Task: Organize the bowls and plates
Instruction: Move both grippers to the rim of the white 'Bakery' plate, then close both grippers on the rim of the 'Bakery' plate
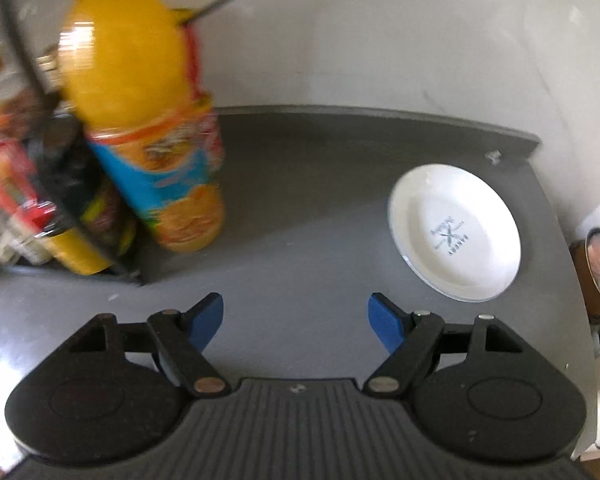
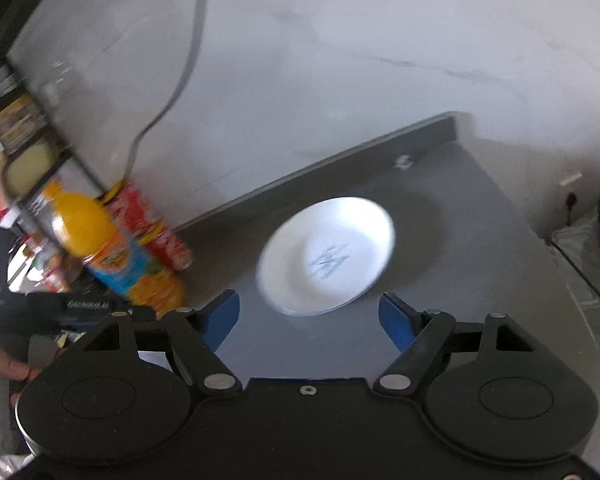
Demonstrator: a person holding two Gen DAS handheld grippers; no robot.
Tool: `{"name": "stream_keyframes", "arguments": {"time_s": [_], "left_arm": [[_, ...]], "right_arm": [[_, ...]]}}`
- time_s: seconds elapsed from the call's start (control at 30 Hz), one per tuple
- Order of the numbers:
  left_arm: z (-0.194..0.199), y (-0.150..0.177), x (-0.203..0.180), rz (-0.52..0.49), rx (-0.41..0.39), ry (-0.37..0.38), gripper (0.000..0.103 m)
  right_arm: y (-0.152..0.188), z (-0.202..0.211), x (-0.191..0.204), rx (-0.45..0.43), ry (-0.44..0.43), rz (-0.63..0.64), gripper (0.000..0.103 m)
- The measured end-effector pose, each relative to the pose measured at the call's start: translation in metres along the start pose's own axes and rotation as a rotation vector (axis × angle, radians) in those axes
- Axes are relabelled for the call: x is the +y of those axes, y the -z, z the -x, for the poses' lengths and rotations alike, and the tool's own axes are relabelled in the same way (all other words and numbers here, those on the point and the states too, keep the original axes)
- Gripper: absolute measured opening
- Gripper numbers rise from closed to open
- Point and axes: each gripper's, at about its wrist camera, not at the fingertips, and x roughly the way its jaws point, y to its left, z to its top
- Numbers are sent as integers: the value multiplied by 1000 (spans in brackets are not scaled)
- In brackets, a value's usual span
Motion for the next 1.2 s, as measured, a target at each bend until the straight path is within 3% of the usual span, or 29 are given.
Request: {"name": "stream_keyframes", "arguments": {"time_s": [0.3, 0.53, 0.73, 0.9, 1.0, 1.2], "left_arm": [[-63, -10, -37, -22, -3, 87, 77], [-93, -17, -52, 2, -30, 134, 73], [-113, -28, -52, 75, -3, 169, 59], [-138, -30, -55, 95, 47, 211, 34], [-140, -33, -64, 52, 45, 226, 29], [-144, -40, -77, 31, 43, 208, 29]], "right_arm": [[5, -48, -60, 30, 76, -115, 76], [4, -80, -64, 47, 43, -120, 72], [-6, -108, -61, 74, 46, -85, 67], [-12, -133, -64, 109, 75, -51, 59], [-17, -139, -68, 124, 99, -31, 56], [-21, -149, -66, 141, 114, -24, 47]]}}
